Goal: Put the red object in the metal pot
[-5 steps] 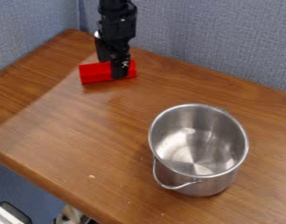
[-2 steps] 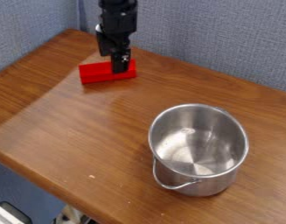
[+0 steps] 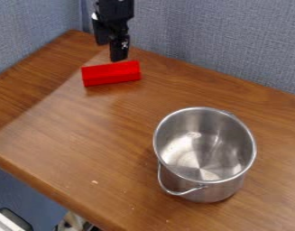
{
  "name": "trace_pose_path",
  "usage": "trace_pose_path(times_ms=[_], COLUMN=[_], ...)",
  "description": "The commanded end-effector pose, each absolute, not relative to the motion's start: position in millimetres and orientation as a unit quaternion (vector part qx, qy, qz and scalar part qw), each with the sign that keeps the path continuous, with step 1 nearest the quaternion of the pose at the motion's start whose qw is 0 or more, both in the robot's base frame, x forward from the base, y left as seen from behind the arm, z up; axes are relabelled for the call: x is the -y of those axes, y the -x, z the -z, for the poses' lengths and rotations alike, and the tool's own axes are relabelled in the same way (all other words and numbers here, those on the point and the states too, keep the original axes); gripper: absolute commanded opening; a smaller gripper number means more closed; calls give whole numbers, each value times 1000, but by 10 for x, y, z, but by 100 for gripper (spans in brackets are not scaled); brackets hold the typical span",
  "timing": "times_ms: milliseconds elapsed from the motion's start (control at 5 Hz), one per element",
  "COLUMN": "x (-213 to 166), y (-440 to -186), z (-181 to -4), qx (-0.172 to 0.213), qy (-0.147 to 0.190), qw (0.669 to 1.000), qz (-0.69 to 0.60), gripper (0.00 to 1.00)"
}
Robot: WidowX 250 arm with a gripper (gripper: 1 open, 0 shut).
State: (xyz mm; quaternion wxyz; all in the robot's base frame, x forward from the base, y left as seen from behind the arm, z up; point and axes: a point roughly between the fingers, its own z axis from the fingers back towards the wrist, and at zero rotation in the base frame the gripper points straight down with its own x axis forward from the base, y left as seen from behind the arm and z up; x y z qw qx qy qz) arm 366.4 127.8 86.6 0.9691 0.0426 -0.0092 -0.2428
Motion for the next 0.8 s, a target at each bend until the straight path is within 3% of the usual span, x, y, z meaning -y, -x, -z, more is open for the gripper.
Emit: trace_pose_path(times_ms=[0, 600], x=[-1380, -1394], y=[-3719, -3776], z=[-884, -527], qx=[26, 26], qy=[-53, -34], qw=[971, 966], qz=[232, 256], gripper=[100, 100])
